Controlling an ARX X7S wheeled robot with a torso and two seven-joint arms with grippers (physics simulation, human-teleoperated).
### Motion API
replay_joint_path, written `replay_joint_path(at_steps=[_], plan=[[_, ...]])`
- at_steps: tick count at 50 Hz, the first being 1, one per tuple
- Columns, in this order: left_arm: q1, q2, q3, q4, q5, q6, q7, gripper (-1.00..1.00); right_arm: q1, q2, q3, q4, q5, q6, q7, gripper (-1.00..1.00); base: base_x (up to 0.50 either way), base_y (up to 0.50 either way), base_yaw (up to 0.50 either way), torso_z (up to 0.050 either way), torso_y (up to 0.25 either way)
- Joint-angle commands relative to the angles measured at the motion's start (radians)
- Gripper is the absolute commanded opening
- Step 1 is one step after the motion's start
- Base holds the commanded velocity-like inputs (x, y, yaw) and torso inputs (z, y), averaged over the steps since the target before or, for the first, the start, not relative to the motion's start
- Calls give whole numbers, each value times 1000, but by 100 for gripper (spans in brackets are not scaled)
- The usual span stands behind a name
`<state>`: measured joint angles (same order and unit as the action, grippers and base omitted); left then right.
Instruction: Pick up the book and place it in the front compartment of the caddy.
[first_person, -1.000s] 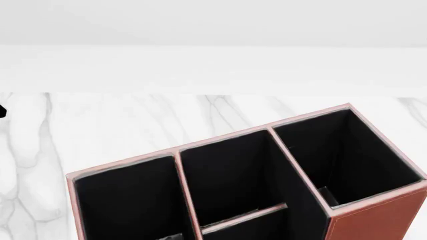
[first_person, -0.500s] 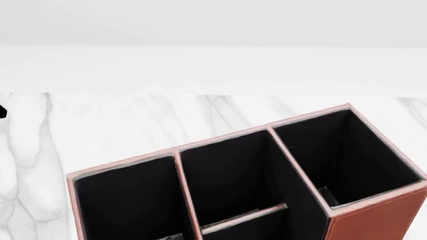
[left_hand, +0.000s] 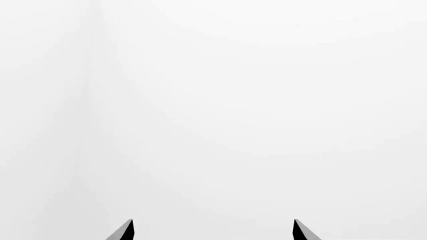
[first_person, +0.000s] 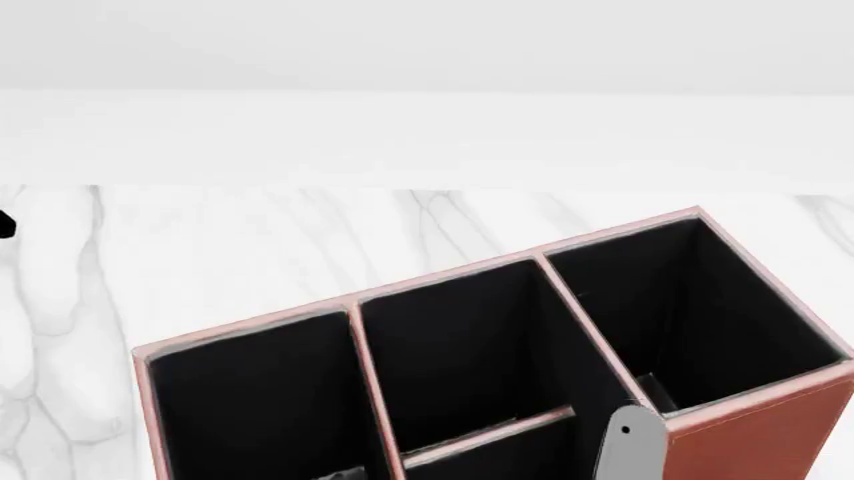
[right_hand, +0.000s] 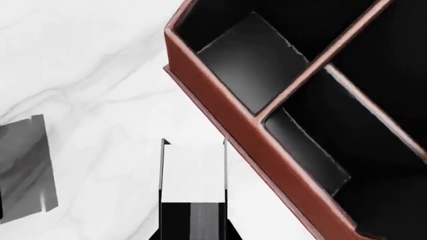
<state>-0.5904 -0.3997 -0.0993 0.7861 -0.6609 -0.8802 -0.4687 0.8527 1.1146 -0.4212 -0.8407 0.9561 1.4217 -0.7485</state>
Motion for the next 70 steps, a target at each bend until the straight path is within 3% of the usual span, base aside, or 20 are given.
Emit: replay_joint_path(at_steps=[1,17,21,28,53,70], plan=[[-3,22,-31,-5,19,-12,24,100,238,-54,81,-5,100,102,-61,-100,0,0,0,0,0],[-5,16,-27,-9,14,-7,21,100,708,-81,-114,123,254,136,-40,-100,0,0,0,0,1],[3,15,-25,-8,16,-3,20,100,870,-81,-195,161,247,138,-73,-100,0,0,0,0,2],[4,12,-27,-5,11,-3,17,100,1008,-93,-259,211,226,128,-100,-100,0,0,0,0,0],[10,8,-18,-13,9,13,14,100,1245,-149,-403,340,70,53,-199,-100,0,0,0,0,1],[7,2,-19,-15,0,14,8,100,1245,-162,-427,355,42,10,-196,-100,0,0,0,0,1]])
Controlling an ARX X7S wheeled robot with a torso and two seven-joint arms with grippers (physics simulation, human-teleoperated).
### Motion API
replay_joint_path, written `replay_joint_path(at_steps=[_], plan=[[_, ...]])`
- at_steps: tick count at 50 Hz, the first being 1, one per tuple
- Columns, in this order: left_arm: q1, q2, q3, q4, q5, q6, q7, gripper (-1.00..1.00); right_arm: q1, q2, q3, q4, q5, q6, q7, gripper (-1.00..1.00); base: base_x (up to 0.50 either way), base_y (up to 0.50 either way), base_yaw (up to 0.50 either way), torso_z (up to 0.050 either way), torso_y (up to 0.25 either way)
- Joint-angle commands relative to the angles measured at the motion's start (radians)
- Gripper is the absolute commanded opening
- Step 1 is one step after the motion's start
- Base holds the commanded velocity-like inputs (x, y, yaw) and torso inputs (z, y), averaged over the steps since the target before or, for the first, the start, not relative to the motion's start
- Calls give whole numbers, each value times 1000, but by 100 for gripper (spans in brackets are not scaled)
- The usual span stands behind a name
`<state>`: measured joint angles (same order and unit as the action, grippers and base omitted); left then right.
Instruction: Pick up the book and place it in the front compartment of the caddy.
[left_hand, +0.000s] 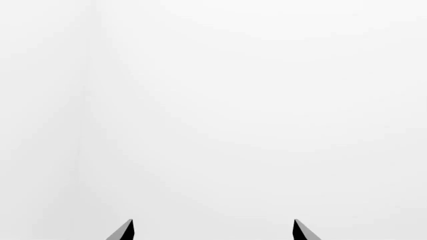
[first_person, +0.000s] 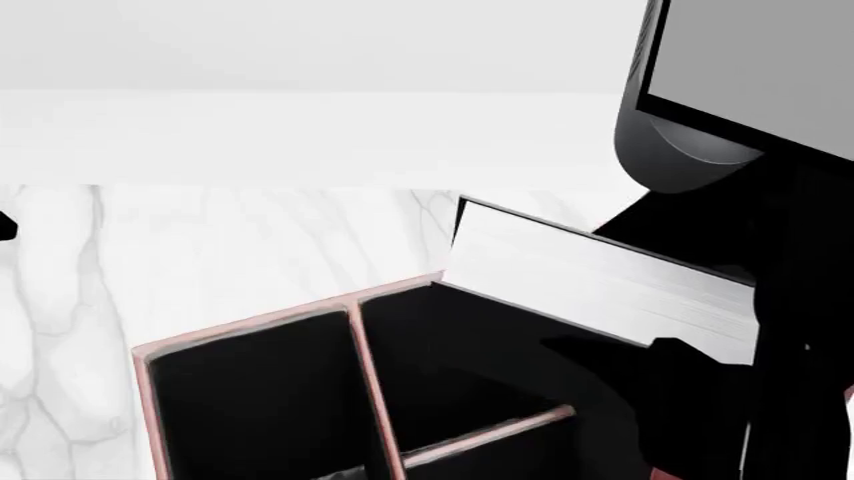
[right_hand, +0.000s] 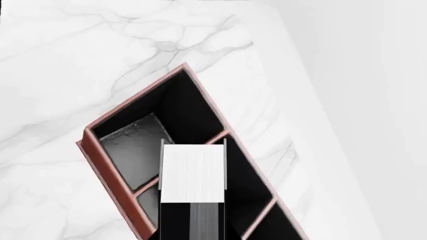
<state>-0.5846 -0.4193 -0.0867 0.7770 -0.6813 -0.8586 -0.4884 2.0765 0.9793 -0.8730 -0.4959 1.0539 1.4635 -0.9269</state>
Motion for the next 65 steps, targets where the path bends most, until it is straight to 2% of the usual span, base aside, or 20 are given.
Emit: replay_joint_path(at_steps=[1,33,37,39,42,53,65], plan=[[2,21,-31,-6,21,-6,28,100,20,-26,23,10,-57,-34,-16,-100,0,0,0,0,0],[7,15,-23,-10,15,6,21,100,-16,-28,53,21,-31,-66,40,-100,0,0,0,0,1],[7,12,-21,-8,12,4,21,100,-46,-14,149,-28,127,-9,118,-100,0,0,0,0,3],[4,11,-27,-6,7,1,17,100,-41,-17,187,-12,147,-45,111,-100,0,0,0,0,0],[6,12,-27,-6,6,2,16,100,-30,-26,163,13,103,-78,64,-100,0,0,0,0,0],[-2,5,-35,-8,-5,-1,11,100,15,-107,-88,205,-234,-343,-265,-100,0,0,0,1,1],[-5,0,-37,-13,-10,3,10,100,54,-216,-251,423,-442,-557,-453,-100,0,0,0,0,1]])
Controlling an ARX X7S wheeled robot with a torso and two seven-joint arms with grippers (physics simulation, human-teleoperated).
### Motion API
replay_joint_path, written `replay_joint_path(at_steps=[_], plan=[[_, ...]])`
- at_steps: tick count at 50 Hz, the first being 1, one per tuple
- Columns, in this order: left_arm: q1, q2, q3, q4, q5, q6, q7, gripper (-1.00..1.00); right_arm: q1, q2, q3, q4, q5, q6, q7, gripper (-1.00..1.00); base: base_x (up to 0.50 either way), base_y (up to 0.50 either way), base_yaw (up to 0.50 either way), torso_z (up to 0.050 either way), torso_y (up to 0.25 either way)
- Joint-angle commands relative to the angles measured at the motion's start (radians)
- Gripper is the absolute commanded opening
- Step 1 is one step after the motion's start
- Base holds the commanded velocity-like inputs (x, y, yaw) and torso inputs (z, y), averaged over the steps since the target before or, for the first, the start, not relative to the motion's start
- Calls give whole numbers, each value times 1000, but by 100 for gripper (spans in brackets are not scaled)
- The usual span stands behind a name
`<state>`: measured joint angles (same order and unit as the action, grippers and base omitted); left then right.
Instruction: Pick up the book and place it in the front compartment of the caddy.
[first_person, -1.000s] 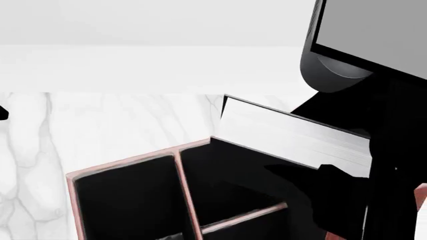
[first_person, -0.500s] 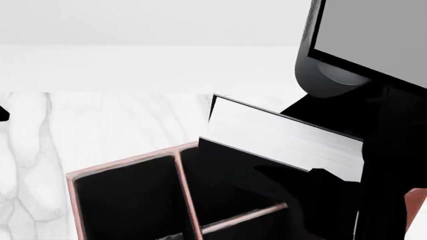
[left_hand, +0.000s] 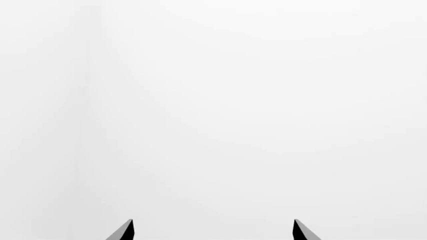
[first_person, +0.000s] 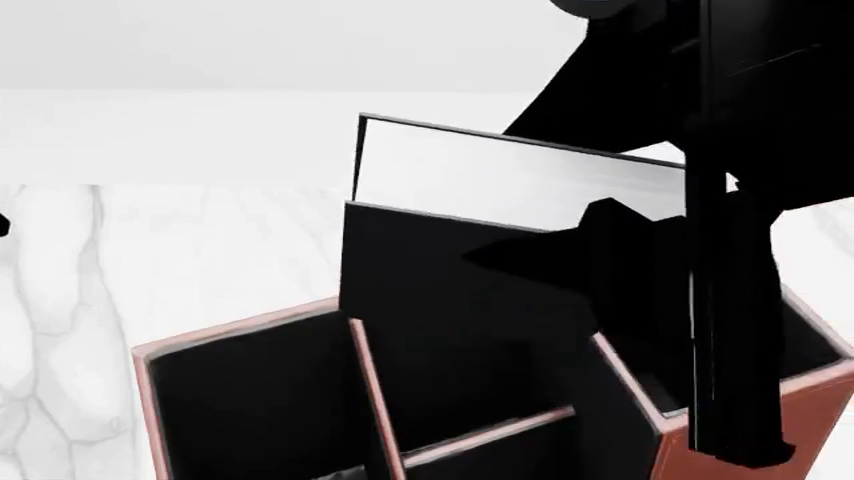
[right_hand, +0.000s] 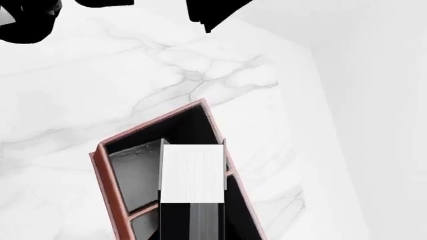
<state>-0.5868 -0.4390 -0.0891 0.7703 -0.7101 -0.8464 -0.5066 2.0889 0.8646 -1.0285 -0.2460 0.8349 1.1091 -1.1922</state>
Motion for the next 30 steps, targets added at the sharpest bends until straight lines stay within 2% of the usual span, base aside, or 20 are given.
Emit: replay_joint_path(at_steps=[1,12,22,30], plan=[[-3,20,-34,-9,20,-8,28,100,43,-112,-99,192,-229,-208,-191,-100,0,0,-3,0,0],[-1,17,-31,-7,17,-7,25,100,28,-191,-178,387,-335,-406,-286,-100,0,0,0,0,1],[0,14,-28,-8,16,-4,22,100,-15,-235,-211,519,-418,-600,-272,-100,0,0,0,0,1],[2,14,-25,-9,16,0,19,100,-26,-248,-225,526,-430,-632,-264,-100,0,0,0,0,1]])
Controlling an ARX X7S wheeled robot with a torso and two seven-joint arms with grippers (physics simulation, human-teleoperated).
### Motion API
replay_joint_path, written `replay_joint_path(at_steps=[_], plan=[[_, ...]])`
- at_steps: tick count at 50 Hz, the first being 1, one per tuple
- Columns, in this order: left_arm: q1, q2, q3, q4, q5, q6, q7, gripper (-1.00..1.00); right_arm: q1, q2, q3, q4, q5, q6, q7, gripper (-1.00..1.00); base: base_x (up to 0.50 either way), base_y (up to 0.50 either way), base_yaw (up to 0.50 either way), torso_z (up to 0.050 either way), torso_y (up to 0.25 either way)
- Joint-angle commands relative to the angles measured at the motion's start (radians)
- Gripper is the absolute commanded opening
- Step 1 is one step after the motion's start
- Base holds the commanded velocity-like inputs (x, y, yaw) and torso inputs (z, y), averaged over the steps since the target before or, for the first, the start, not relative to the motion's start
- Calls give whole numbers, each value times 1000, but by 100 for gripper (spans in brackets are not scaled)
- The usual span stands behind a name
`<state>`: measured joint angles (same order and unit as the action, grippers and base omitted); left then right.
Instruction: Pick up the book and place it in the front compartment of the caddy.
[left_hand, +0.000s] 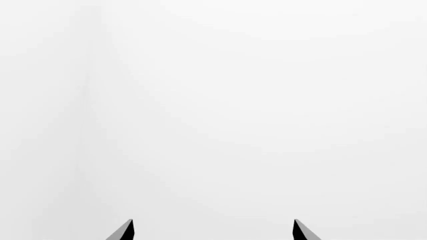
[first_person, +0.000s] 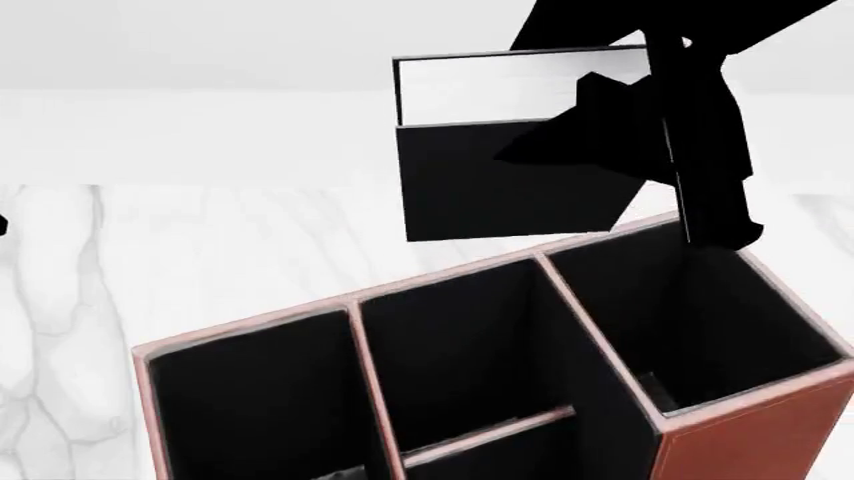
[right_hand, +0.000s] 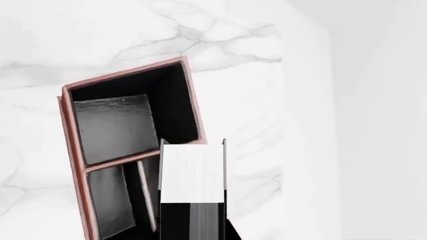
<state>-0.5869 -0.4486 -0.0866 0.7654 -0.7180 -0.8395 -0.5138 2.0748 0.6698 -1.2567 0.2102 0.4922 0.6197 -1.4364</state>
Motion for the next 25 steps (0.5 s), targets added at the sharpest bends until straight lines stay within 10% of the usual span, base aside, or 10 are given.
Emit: replay_joint_path(at_steps=[1,25], plan=[[2,24,-26,-4,24,-6,26,100,-13,-55,3,73,-83,-144,-26,-100,0,0,0,0,0],[4,18,-24,-3,16,-4,16,100,-122,-69,-31,132,-144,-366,25,-100,0,0,0,0,1]])
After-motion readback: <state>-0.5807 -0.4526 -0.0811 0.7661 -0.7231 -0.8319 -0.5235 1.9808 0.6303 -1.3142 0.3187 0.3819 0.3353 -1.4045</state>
